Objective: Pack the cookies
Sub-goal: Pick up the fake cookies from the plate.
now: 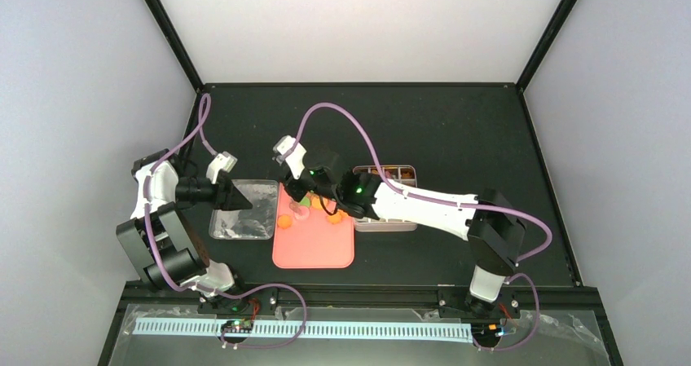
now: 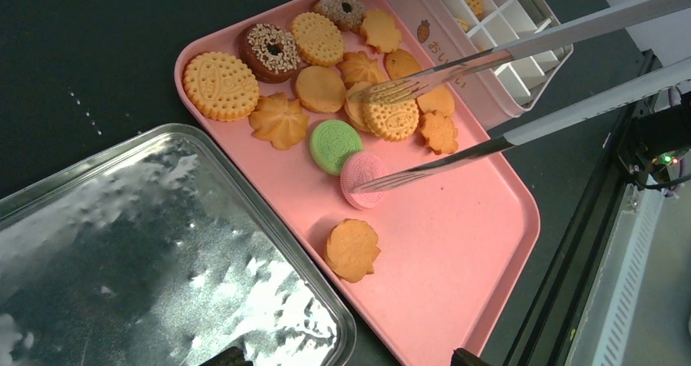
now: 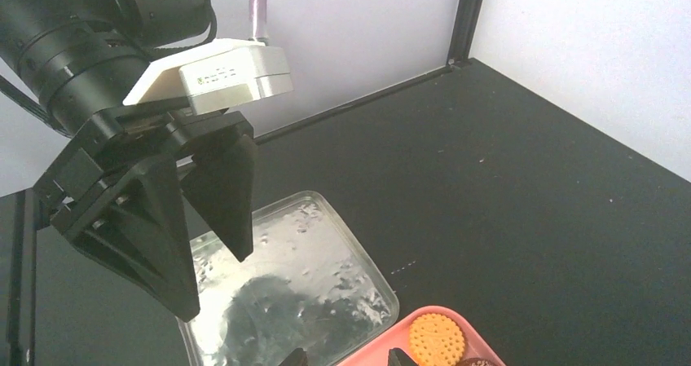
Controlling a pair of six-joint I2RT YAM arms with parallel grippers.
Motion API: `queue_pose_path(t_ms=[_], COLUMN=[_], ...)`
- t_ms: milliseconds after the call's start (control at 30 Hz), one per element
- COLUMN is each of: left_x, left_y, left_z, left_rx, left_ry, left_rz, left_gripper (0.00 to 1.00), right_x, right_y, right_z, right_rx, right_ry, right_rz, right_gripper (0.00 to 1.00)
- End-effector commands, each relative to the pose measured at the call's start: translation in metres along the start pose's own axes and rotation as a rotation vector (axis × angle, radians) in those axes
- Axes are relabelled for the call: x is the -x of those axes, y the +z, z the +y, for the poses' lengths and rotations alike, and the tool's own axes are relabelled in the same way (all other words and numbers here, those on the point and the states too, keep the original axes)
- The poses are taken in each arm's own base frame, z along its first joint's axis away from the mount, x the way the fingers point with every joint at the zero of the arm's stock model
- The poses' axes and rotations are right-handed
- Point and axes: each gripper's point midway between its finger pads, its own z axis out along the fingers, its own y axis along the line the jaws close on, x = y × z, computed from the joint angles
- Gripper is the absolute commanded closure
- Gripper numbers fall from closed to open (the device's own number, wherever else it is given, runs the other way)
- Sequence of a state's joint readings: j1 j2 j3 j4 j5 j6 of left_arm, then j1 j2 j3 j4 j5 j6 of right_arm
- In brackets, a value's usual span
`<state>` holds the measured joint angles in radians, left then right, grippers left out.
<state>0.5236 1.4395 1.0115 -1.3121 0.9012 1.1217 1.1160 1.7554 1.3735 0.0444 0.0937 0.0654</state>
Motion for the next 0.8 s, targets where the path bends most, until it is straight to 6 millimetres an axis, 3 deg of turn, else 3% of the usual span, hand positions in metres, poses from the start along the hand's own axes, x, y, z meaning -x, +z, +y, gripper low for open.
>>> queue_pose_path(t_ms=[0,367,600,767], left_x=[0.011,0.010,0.008,0.008], left_y=[-0.009,-0.008,-0.007,-0.006], left_z=[-0.001,0.000,-0.001,-0.001], left_rx=[0.024,0.020,0.020,0.014], left_ry=[0.044,0.039,0.039,0.034], left_rz=[-0.028,-0.027,-0.022,-0.027], left_gripper=[0.34,0.34,0.34,0.34], right_x=[-0.004,-0.024,-0.029,-0.034], right_y=[0.006,0.003,-0.004,0.000], right_z=[0.006,0.043,0.047,0.040], right_rx=[0.029,0.071,0.069,0.025], right_ry=[0.011,-0.061,-0.086,-0.087], right_rz=[0.003,0.046,0.060,0.071], right_gripper=[0.75,0.76,0.78,0.79])
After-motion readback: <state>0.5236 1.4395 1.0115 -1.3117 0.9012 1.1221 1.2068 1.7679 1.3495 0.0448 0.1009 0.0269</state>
